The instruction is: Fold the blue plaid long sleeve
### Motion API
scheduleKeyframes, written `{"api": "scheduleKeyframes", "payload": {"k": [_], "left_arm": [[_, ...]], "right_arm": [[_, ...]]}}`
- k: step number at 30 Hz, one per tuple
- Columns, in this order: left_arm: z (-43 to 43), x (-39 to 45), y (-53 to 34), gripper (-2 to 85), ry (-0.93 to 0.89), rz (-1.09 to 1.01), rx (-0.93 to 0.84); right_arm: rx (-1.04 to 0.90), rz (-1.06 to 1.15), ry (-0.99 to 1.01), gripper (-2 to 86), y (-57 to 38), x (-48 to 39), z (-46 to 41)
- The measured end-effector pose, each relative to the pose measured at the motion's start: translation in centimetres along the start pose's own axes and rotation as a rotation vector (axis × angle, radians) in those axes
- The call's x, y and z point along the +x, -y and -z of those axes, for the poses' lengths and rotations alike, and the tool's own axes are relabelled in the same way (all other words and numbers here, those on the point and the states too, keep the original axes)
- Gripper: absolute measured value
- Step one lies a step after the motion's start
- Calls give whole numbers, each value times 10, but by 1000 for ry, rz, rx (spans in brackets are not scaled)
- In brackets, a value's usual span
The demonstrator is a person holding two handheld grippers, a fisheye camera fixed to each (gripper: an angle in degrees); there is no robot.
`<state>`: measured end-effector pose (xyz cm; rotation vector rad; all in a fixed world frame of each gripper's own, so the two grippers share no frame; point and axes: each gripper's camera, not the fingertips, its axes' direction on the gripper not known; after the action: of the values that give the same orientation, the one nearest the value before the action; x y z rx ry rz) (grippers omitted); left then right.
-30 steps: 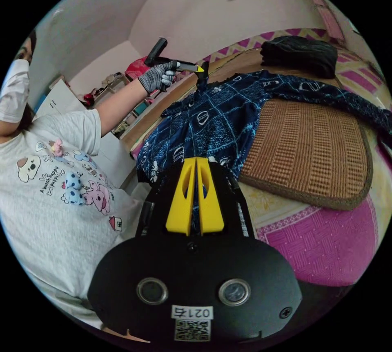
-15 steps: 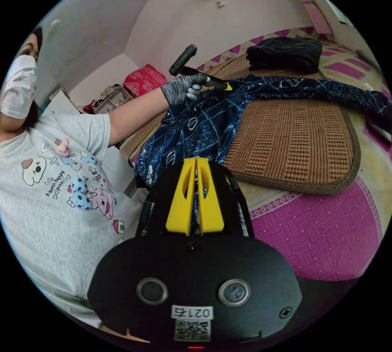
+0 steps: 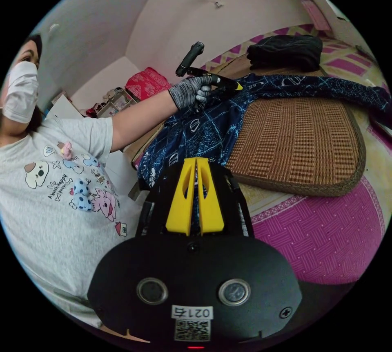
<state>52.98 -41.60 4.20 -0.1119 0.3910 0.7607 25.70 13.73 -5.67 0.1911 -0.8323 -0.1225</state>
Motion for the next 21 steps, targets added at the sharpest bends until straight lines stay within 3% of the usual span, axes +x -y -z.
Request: {"api": "scheduleKeyframes", "payload": {"k": [4,11,16,21], "left_arm": [[14,-7,1,1,12,27,95],[-38,6,2,84,92,-107,-78],[-52,4,2,30,141,-105,-58],[-29,-26,-10,-7,9,-6,58]], "right_arm": [[16,-3,-5,-7,-3,0,6],[17,28,19,-7,5,-4,-6],[5,35,12,-7,1,-11,-12],[17,21,19,-7,-3,-9,-15]]}}
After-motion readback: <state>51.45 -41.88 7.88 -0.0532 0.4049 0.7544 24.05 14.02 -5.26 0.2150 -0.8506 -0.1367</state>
